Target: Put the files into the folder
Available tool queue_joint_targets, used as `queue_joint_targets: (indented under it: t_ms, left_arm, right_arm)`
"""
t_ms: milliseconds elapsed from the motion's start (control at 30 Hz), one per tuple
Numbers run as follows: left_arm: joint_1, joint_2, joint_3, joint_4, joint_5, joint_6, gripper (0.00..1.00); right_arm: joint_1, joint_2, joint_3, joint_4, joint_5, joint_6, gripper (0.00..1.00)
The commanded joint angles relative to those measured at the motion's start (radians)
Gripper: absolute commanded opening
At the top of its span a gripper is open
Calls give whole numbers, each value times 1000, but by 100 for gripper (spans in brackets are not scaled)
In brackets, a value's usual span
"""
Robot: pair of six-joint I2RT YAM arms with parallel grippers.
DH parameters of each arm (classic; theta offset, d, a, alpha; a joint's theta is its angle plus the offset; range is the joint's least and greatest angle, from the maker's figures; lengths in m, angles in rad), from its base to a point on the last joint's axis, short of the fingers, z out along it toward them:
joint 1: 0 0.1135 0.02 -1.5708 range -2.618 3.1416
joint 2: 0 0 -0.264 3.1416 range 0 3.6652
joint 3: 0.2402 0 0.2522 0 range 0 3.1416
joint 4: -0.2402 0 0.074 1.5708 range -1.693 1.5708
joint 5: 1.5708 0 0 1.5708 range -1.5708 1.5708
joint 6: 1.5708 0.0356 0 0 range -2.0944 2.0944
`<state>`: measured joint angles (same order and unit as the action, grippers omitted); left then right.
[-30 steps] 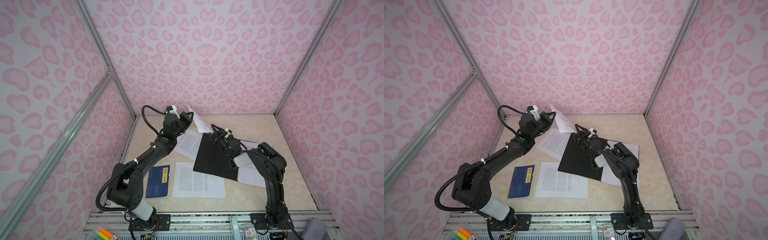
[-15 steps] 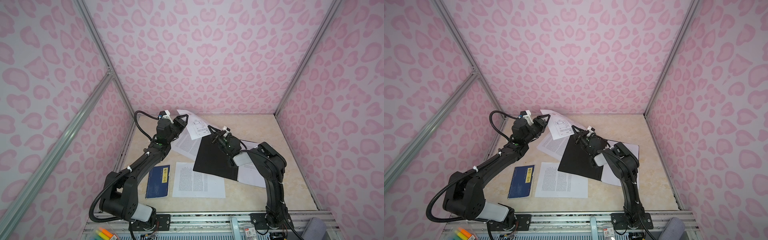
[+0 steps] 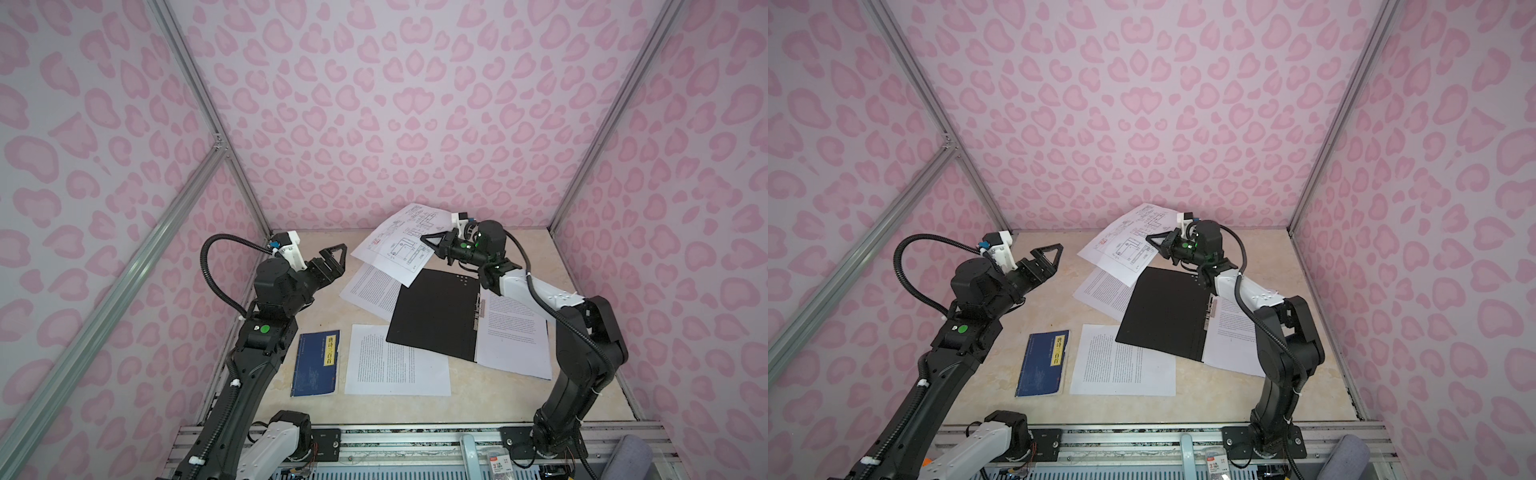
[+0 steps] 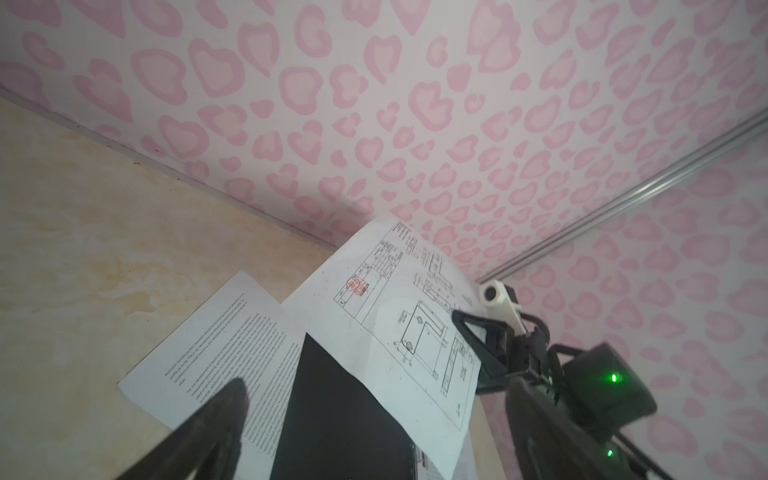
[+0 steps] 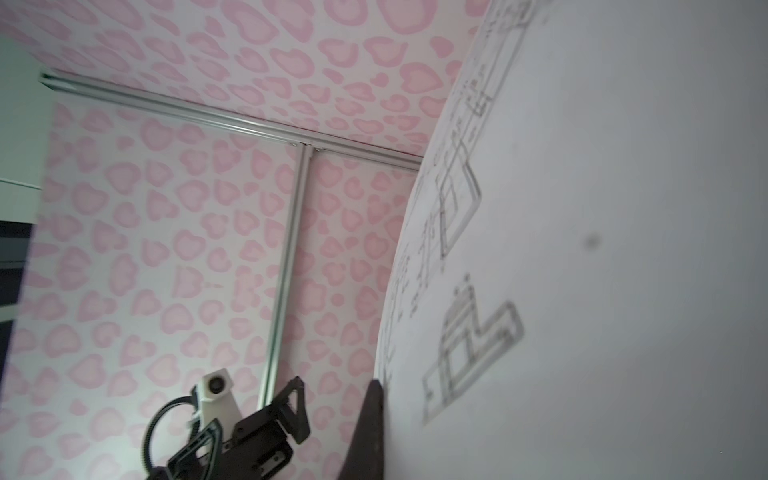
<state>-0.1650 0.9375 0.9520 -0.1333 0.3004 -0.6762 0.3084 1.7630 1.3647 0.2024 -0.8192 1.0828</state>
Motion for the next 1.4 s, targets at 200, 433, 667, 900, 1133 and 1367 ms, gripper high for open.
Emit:
queue_joint_targets:
  t_ms: [200,433,667,900,1133,1367]
  left_arm:
    - [-30,-18,-45,-246,253,228,98]
    - [-148,-56,-75,-301,194,300,98]
    - [-193,-40,-61,-279,257,324,98]
    - [-170,-40,-67,-293,279,343,98]
    - [-164,-38,-77,-295,282,343,97]
    - [-149,-28,-87,-282,297,331,97]
  right_arm:
    - [-223,-42,217,-1259,118,-971,0]
    - [-351,9,113,-1427,345,-1130,0]
    - [-366,91,113,-1471,601,-1126,0]
    - [-401,94,97,-1456,760,-1108,0]
    - [-433,101,71,-1402,814,-1106,0]
    - [-436,116,61,-1378,774,-1136,0]
